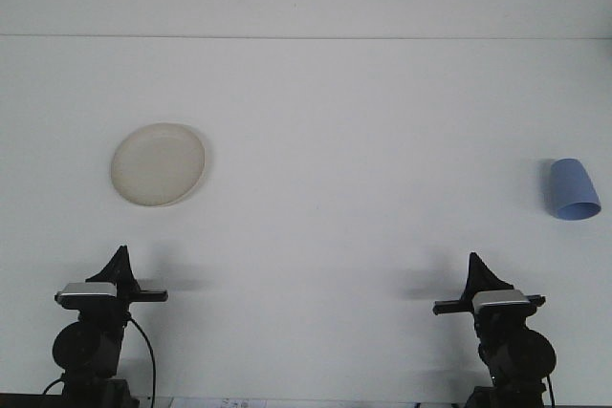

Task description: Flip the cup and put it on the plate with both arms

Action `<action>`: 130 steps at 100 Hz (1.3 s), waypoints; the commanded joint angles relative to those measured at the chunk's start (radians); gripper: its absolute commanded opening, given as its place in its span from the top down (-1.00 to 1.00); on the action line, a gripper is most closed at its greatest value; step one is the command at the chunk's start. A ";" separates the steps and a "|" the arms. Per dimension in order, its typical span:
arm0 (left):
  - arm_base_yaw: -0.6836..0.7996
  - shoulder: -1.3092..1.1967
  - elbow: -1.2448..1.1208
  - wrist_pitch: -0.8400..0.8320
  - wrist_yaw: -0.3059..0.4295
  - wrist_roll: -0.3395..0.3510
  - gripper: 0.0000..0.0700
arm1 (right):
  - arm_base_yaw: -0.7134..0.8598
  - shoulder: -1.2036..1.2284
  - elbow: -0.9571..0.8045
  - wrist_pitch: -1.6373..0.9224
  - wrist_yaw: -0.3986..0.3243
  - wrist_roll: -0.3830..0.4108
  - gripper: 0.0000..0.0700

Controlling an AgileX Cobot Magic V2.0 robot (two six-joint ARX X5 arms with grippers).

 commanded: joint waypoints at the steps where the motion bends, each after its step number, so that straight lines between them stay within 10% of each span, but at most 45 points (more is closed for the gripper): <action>1: 0.001 -0.002 -0.019 0.014 0.000 -0.010 0.96 | 0.000 -0.001 -0.003 0.009 0.000 0.010 0.99; 75: 0.001 -0.002 -0.019 0.014 0.000 -0.010 0.96 | 0.000 -0.001 -0.002 0.010 -0.002 0.019 0.99; 108: 0.001 -0.002 -0.019 0.014 0.000 -0.010 0.96 | 0.000 -0.001 -0.002 0.081 -0.012 0.414 0.99; 130: 0.001 -0.002 -0.019 0.014 0.000 -0.010 0.96 | 0.000 0.027 0.152 0.056 0.080 0.433 0.98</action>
